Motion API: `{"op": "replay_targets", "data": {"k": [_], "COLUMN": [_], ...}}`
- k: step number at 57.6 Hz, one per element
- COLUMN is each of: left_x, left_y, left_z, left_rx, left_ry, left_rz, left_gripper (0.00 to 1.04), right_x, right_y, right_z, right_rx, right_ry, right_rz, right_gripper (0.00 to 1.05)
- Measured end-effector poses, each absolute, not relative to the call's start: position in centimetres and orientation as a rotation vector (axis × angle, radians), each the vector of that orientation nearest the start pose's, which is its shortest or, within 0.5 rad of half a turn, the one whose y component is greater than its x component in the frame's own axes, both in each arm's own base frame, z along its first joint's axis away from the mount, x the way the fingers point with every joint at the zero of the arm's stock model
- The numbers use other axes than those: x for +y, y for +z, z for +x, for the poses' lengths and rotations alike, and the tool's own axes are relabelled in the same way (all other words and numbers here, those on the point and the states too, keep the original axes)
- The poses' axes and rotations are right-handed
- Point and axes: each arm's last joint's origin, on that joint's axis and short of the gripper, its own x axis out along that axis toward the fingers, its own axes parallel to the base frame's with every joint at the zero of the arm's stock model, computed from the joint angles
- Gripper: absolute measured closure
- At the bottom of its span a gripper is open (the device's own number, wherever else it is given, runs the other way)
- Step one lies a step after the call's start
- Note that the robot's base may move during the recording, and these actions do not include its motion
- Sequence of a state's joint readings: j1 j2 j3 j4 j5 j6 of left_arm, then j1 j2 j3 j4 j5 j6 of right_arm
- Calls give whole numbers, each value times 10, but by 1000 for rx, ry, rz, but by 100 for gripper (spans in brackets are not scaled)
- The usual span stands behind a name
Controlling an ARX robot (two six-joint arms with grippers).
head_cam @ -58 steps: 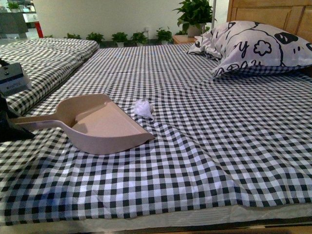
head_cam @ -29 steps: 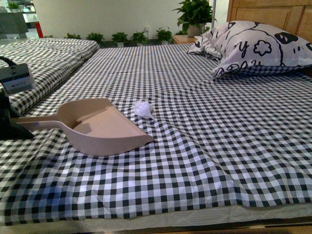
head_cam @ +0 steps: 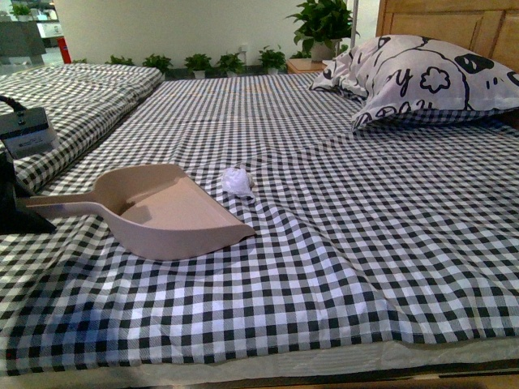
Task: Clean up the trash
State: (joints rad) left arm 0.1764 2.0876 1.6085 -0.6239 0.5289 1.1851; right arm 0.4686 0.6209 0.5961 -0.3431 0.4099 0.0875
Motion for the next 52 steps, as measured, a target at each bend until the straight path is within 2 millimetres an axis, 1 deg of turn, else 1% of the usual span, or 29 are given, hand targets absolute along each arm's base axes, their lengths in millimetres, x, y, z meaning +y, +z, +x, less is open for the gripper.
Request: {"op": "replay_targets", "data": {"k": [2,3,4,5,10,11,12,14,15,16,17,18,20,21,22,25,27,28,31,36,40,45,49,52], "left_x": [62,62,62,62,62,63,62,62,63,62,62,62,62,62,63,62,62,63,62,63,62,62,62,62], "left_y": [190,190,190,190,190,190,190,190,190,190,190,190,190,190,190,190,190,190,190,190,190,190,190,190], "left_z": [433,433,433,433,433,433,433,433,433,433,433,433,433,433,433,433,433,433,433,433,433,433,433,433], "left_rx": [698,697,697,697,698,698,698,698,698,699,699,699,699,699,699,698,699,699,699,699,698,698,699,698], "left_ry": [-856,-856,-856,-856,-856,-856,-857,-857,-856,-856,-856,-856,-856,-856,-855,-856,-856,-856,-856,-856,-856,-856,-856,-856], "left_rz": [683,683,683,683,683,682,682,682,682,683,683,683,683,683,683,683,683,683,683,683,683,684,683,683], "left_gripper": [78,78,78,78,78,78,78,78,78,78,78,78,78,78,78,78,78,78,78,78,78,78,78,78], "right_x": [54,55,55,57,65,69,71,78,80,86,89,94,99,104,107,120,124,128,136,148,154,167,177,188], "right_y": [273,270,269,266,260,259,258,252,251,247,246,244,242,239,238,230,225,221,210,186,176,163,156,148], "right_z": [143,153,158,169,205,218,223,246,252,267,272,282,291,300,305,325,333,340,352,375,383,390,390,386], "right_rx": [378,399,408,424,451,460,462,480,483,490,492,496,498,498,498,493,490,485,486,497,504,488,491,506], "right_ry": [50,53,55,53,47,52,53,46,42,46,48,55,58,58,58,56,49,42,15,-38,-48,-34,-5,37], "right_rz": [-68,-67,-66,-72,-98,-113,-116,-154,-161,-192,-196,-218,-239,-256,-269,-338,-361,-401,-468,-609,-656,-709,-727,-743], "right_gripper": [84,84,84,84,84,84,84,84,84,84,84,84,84,84,84,84,84,84,84,84,84,84,84,84]}}
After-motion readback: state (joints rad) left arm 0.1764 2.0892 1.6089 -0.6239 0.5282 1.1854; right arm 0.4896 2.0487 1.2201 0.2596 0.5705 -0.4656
